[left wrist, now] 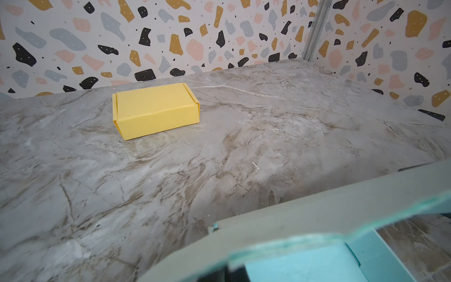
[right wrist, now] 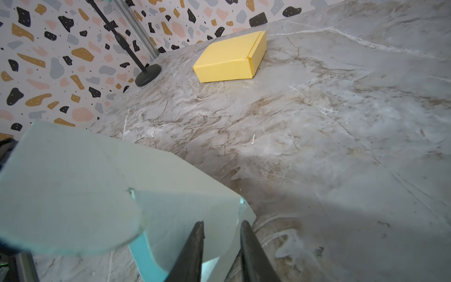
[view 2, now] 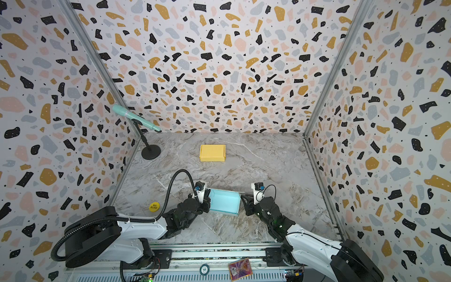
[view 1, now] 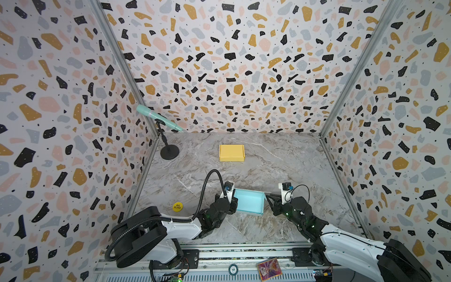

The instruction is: Fold the paper box

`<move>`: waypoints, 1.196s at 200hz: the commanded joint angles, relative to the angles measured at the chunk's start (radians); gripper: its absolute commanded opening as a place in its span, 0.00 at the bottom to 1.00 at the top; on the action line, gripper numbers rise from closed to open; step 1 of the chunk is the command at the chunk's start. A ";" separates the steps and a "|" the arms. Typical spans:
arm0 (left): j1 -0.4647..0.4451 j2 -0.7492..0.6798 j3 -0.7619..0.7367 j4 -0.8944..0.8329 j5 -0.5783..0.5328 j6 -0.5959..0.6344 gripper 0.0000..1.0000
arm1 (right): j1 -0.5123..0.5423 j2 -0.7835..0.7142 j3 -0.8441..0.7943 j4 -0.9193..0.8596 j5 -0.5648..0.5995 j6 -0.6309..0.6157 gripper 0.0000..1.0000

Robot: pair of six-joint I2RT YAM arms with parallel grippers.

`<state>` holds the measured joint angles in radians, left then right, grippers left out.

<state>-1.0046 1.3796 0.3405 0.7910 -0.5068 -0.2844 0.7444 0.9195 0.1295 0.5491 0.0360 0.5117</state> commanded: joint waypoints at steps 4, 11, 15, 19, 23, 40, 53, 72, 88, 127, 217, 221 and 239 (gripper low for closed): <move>-0.012 0.016 0.029 0.008 -0.029 -0.047 0.03 | 0.046 0.039 0.025 0.043 0.027 0.014 0.28; -0.017 0.018 0.031 0.011 -0.039 -0.056 0.03 | 0.055 0.053 0.025 0.056 0.032 0.017 0.28; -0.022 0.018 0.031 0.013 -0.045 -0.062 0.03 | 0.060 0.062 0.025 0.062 0.034 0.019 0.28; -0.026 0.019 0.032 0.017 -0.049 -0.065 0.03 | 0.063 0.069 0.025 0.068 0.036 0.023 0.28; -0.031 0.020 0.032 0.019 -0.053 -0.070 0.03 | 0.065 0.075 0.025 0.073 0.035 0.023 0.28; -0.047 0.025 0.037 0.020 -0.074 -0.077 0.03 | 0.071 0.081 0.020 0.079 0.046 0.032 0.28; -0.051 0.029 0.040 0.014 -0.082 -0.086 0.02 | 0.071 0.064 0.011 0.070 0.055 0.034 0.28; -0.052 0.034 0.037 0.018 -0.078 -0.096 0.02 | 0.072 0.027 0.004 0.041 0.061 0.031 0.28; -0.058 0.045 0.028 0.037 -0.071 -0.096 0.02 | 0.072 0.012 0.003 0.029 0.060 0.028 0.28; -0.073 0.073 -0.004 0.116 -0.045 -0.090 0.02 | 0.079 0.034 0.002 0.044 0.050 0.028 0.28; -0.114 0.150 -0.073 0.279 -0.087 -0.108 0.01 | 0.094 0.036 -0.019 0.040 0.079 0.031 0.28; -0.117 0.158 -0.079 0.294 -0.095 -0.106 0.01 | 0.094 0.035 -0.019 0.038 0.080 0.033 0.28; -0.128 0.190 -0.090 0.338 -0.118 -0.095 0.01 | 0.094 0.029 -0.024 0.033 0.082 0.031 0.28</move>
<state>-1.1049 1.5200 0.2844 1.0473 -0.6456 -0.3668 0.8303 0.9688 0.1116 0.5766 0.1242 0.5377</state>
